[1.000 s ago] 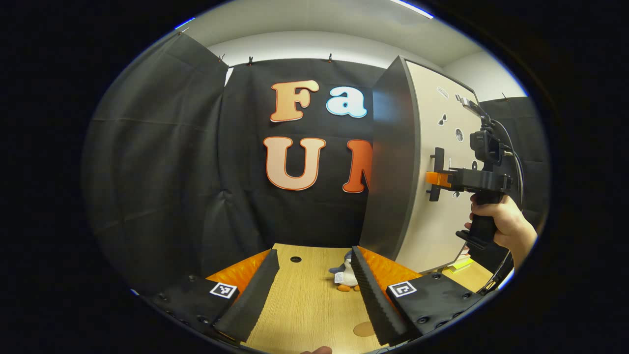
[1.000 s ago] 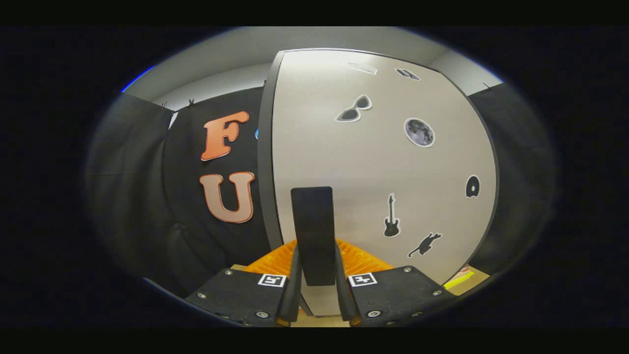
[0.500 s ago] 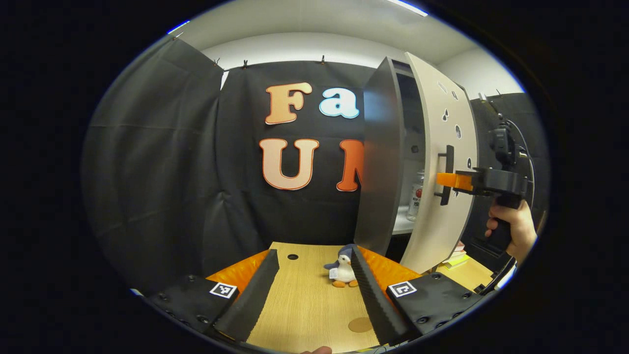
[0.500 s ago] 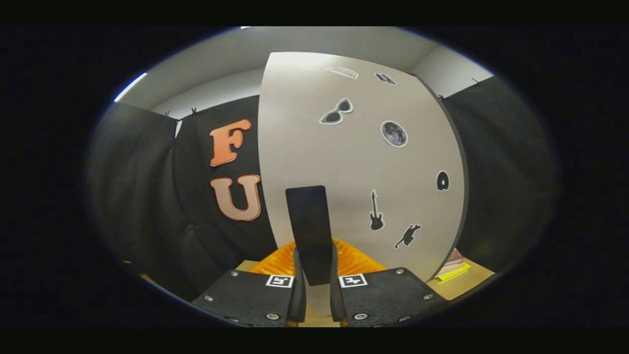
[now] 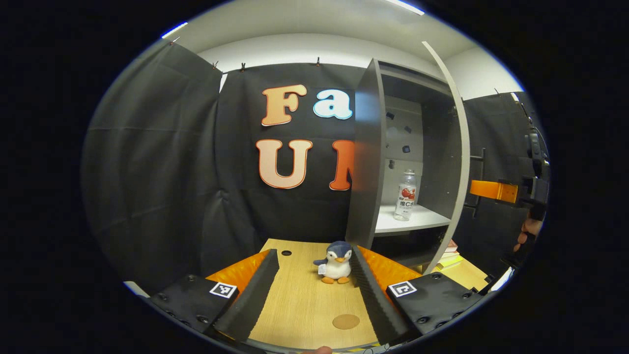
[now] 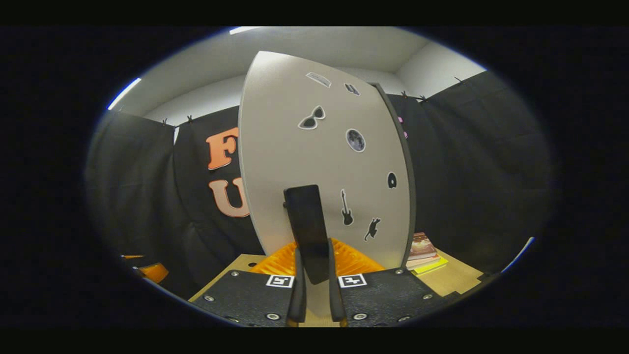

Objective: Open the cabinet door with the right hand, grasp the bottle in the cabinet with the left hand and place it on the coaster, then close the cabinet door with the right hand.

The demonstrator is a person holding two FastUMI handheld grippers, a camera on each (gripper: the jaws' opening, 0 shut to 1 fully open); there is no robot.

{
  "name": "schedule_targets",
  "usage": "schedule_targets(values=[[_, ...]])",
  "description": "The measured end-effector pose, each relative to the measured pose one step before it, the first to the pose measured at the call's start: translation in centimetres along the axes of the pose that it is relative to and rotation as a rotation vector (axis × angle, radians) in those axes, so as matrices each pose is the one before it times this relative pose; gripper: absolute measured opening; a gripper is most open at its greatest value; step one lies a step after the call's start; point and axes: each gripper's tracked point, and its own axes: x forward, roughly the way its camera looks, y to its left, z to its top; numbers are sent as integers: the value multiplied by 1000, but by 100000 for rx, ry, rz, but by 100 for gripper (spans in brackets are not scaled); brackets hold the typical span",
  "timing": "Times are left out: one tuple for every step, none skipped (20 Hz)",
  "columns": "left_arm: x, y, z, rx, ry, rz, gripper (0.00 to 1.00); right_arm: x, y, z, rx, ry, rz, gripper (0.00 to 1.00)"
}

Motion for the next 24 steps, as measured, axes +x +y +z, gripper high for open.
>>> schedule_targets(values=[[-213,-748,98,109,-430,-253,96,33,-135,260,-126,-262,-78,19],[-369,-720,123,193,-521,-253,96,-359,-427,-11,-289,-138,-232,18],[-328,-731,73,548,-258,-181,96,-378,-599,82,-341,-240,-355,18],[-208,-676,6,571,-222,-164,96,-446,-711,83,-323,-186,-713,18],[-316,-682,23,377,-4,-193,96,-597,-919,188,-361,-321,-959,18],[-196,-789,-38,261,101,-287,96,-457,-813,67,-670,-315,-1084,18],[-178,-684,-84,298,202,-264,96,-410,-718,195,-365,-404,-1270,18],[-107,-566,-8,346,283,-342,93,-234,-752,137,207,-35,-902,12],[-129,-602,-143,87,313,-407,93,-12,-626,32,114,424,-675,12],[-11,-845,-310,-160,448,-770,93,-112,-625,79,-261,-199,-905,12],[-36,-828,-148,-192,449,-770,93,102,-733,191,-906,-302,-1045,11],[-111,-726,-70,-144,338,-500,94,144,-1152,271,-272,-29,-1453,12],[-66,-641,-126,-44,-29,-668,94,-446,-1315,-164,246,951,-1218,11],[-59,-587,75,91,-117,-436,96,-166,-1224,-124,208,37,-912,11],[-65,-665,-11,70,-89,-613,94,-309,-1163,10,505,-87,-608,10],[-11,-551,-172,138,74,-415,94,-295,-1197,92,554,-206,-369,6],[-46,-557,-12,65,125,-371,94,-88,-866,-28,363,135,-128,5],[6,-524,-70,-12,207,-551,94,-55,-763,9,-68,88,264,10],[14,-533,-56,73,332,-554,94,131,-720,53,-59,26,221,14],[-15,-439,-103,104,60,-460,94,130,-566,29,-977,-141,374,5],[83,-501,127,234,1,-332,94,46,-666,-73,-1067,-84,162,14],[94,-345,85,61,-64,-287,94,-15,-671,63,-707,-167,144,9],[-67,-353,-45,121,-31,-133,93,26,-618,-6,-372,50,120,8],[51,-298,105,230,-69,-151,94,27,-553,36,-31,-66,306,14]])
